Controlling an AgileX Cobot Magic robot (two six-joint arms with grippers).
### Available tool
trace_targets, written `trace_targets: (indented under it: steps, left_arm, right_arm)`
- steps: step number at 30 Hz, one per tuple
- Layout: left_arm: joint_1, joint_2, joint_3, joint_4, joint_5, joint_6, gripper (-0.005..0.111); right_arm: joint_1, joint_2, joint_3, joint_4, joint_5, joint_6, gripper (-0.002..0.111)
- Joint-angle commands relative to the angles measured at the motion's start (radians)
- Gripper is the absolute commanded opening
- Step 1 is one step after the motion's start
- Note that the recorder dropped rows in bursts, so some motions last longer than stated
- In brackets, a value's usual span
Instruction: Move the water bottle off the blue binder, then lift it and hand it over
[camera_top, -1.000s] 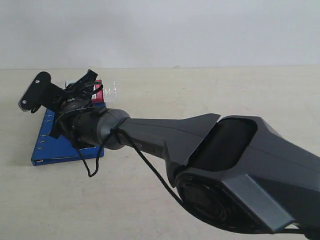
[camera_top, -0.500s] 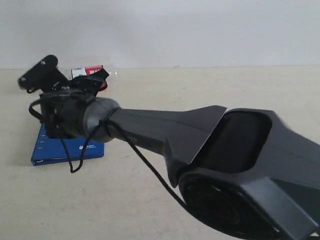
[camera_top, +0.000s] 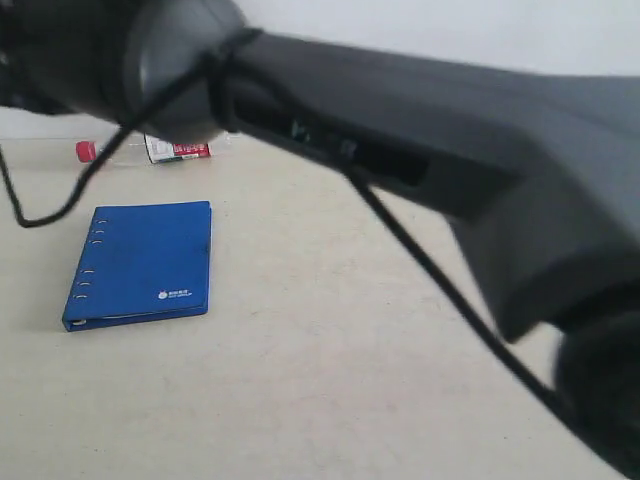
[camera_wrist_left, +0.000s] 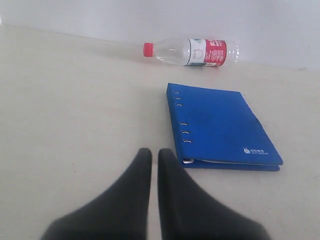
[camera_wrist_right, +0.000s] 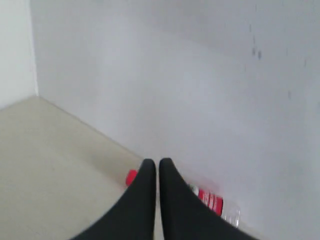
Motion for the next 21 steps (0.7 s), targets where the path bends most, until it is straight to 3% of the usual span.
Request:
trace_targets:
  steps: [1,5,8,10,16,19,21]
  left_arm:
    - [-0.004,-0.003,0.0,-0.006,0.001,0.0,0.004]
    - [-0.004,-0.003,0.0,-0.006,0.001,0.0,0.004]
    - [-0.004,-0.003,0.0,-0.006,-0.032,0.0,0.004]
    - [-0.004,-0.003,0.0,-0.096,-0.07,-0.011,0.004]
    - [-0.004,-0.003,0.0,-0.523,-0.176,-0.032,0.004]
    - [-0.004,-0.003,0.0,-0.552,-0.147,-0.032,0.004]
    - [-0.004,-0.003,0.0,-0.567,-0.138,-0.032,0.004]
  right_arm:
    - [0.105,-0.191,-0.007,-0.04,0.058,-0.212,0.0]
    - [0.2,-0.384,-0.007,-0.019,0.295,-0.557,0.0]
    - [0.282,-0.545,-0.007,0.088,0.585,-0.842,0.0]
    - [0.333,-0.66,-0.005,0.209,0.585,-0.915,0.0]
    - [0.446,-1.048,-0.002,0.931,0.585,-1.072,0.0]
    - [0.451,-1.169,-0.002,1.164,0.585,-1.104,0.0]
    - [0.451,-1.236,-0.002,1.189,0.585,-1.09,0.0]
